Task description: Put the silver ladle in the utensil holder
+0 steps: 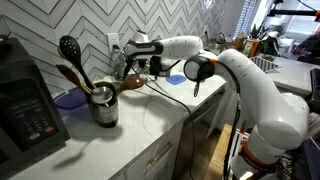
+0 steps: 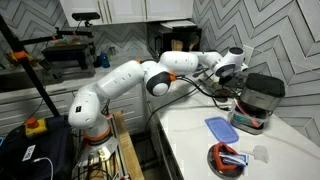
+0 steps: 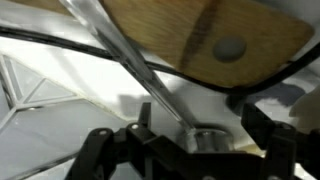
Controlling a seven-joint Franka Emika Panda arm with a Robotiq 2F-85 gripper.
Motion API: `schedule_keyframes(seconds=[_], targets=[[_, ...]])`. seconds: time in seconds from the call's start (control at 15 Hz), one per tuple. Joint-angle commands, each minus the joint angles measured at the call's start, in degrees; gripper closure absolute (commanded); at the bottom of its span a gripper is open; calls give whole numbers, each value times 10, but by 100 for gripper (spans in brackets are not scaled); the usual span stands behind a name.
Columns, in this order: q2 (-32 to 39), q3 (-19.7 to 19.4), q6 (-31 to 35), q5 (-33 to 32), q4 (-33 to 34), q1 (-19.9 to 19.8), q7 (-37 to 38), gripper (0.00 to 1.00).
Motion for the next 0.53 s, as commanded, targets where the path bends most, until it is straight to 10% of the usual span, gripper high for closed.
schedule_keyframes(seconds=[0.0, 0.2, 0.47], targets=[[52, -4, -45, 3, 71, 0, 45, 9], [56, -1, -136, 4, 92, 0, 74, 1], [33, 6, -232, 3, 102, -1, 61, 33]])
